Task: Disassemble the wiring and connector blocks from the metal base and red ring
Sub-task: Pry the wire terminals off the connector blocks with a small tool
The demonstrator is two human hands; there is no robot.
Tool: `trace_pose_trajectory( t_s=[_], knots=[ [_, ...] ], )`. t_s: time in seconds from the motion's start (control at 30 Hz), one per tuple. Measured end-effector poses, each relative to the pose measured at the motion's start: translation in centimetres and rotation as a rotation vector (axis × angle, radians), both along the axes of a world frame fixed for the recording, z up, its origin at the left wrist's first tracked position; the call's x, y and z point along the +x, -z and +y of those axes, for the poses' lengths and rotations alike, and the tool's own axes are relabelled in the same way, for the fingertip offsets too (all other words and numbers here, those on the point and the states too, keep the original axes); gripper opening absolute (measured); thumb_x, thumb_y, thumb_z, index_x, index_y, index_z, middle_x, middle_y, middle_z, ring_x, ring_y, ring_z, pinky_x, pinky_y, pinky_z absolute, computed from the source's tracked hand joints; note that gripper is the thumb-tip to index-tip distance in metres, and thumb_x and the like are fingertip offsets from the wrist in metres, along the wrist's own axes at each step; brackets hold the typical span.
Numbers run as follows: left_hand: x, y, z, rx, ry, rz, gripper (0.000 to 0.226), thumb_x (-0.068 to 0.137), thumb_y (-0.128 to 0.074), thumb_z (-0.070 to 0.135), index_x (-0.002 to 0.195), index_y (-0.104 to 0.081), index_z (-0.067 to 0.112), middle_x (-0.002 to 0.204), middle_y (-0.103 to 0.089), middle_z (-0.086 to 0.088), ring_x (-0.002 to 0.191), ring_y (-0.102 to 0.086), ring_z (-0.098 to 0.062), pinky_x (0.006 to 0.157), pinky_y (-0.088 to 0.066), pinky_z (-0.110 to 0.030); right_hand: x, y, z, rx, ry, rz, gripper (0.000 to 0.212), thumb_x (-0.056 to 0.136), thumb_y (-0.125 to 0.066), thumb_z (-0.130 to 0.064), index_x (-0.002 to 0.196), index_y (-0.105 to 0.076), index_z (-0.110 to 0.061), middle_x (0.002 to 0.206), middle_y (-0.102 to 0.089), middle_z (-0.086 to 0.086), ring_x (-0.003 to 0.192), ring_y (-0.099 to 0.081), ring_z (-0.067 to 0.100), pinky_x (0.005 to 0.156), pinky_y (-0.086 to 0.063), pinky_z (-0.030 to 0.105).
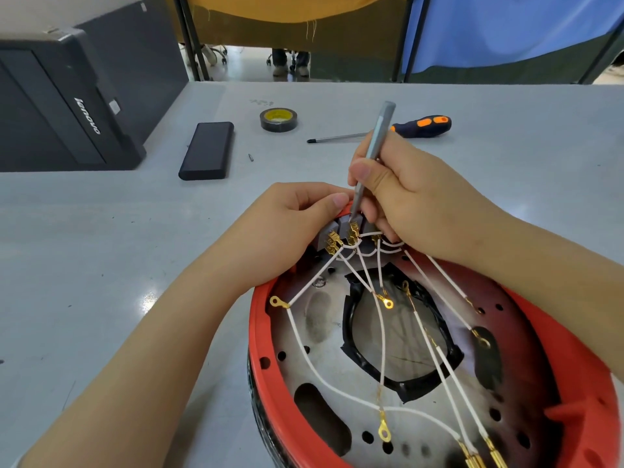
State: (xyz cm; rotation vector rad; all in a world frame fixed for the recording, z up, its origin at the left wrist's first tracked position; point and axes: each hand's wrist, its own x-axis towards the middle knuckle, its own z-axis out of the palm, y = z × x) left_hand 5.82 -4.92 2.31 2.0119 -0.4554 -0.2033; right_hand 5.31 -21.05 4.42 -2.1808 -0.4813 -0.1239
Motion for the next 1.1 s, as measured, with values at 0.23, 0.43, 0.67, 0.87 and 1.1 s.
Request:
trace_pose_trajectory(
  t_s=[0.23, 0.43, 0.67, 0.87, 1.1],
  knots=[
    [0.0, 0.1, -0.1, -0.025, -0.012, 0.017, 0.026, 0.097, -0.047, 0.036, 0.089, -0.071, 0.042, 0.093, -0.072, -0.004, 0.093, -0.063, -0.030, 0.080, -0.051, -0.037, 2.1, -1.9, 1.2, -0.210, -0.015, 0.141, 0.024, 0.102, -0.038, -0.031, 0.080, -0.043, -0.023, 0.063, -0.049, -0.002, 0.029, -0.044, 0.003, 0.033, -0.035, 0.017],
    [0.1, 0.3, 0.0, -0.039, 0.013, 0.018, 0.025, 0.097, -0.047, 0.035, 0.094, -0.071, 0.040, 0.091, -0.073, -0.002, 0.092, -0.065, -0.027, 0.089, -0.050, -0.043, 1.6, -1.5, 0.4, -0.060, -0.023, 0.181, 0.021, 0.102, -0.037, -0.028, 0.088, -0.045, -0.016, 0.060, -0.046, 0.003, 0.033, -0.039, 0.004, 0.034, -0.033, 0.017],
    [0.4, 0.3, 0.1, 0.006, 0.017, -0.011, 0.024, 0.097, -0.046, 0.036, 0.099, -0.070, 0.040, 0.088, -0.072, 0.014, 0.086, -0.067, -0.009, 0.078, -0.053, -0.026, -0.2, 0.3, -0.9, 0.104, 0.011, 0.054, 0.019, 0.102, -0.036, -0.026, 0.087, -0.047, -0.024, 0.060, -0.052, -0.004, 0.044, -0.048, 0.009, 0.041, -0.040, 0.017],
    [0.3, 0.1, 0.1, 0.024, 0.006, -0.013, 0.025, 0.098, -0.045, 0.036, 0.102, -0.070, 0.039, 0.089, -0.072, 0.016, 0.087, -0.068, -0.008, 0.088, -0.051, -0.033, -0.3, 0.1, -0.4, 0.015, 0.006, 0.008, 0.019, 0.102, -0.036, -0.029, 0.084, -0.043, -0.029, 0.061, -0.051, -0.006, 0.043, -0.046, 0.003, 0.047, -0.040, 0.016],
    [-0.1, -0.1, 0.0, 0.005, 0.003, -0.007, 0.025, 0.097, -0.046, 0.038, 0.095, -0.070, 0.043, 0.090, -0.073, -0.006, 0.091, -0.063, -0.040, 0.084, -0.050, -0.054, 1.6, -1.5, 0.7, -0.146, -0.001, 0.127, 0.023, 0.103, -0.036, -0.029, 0.082, -0.044, -0.025, 0.063, -0.046, -0.009, 0.038, -0.049, -0.006, 0.037, -0.034, 0.008]
  ],
)
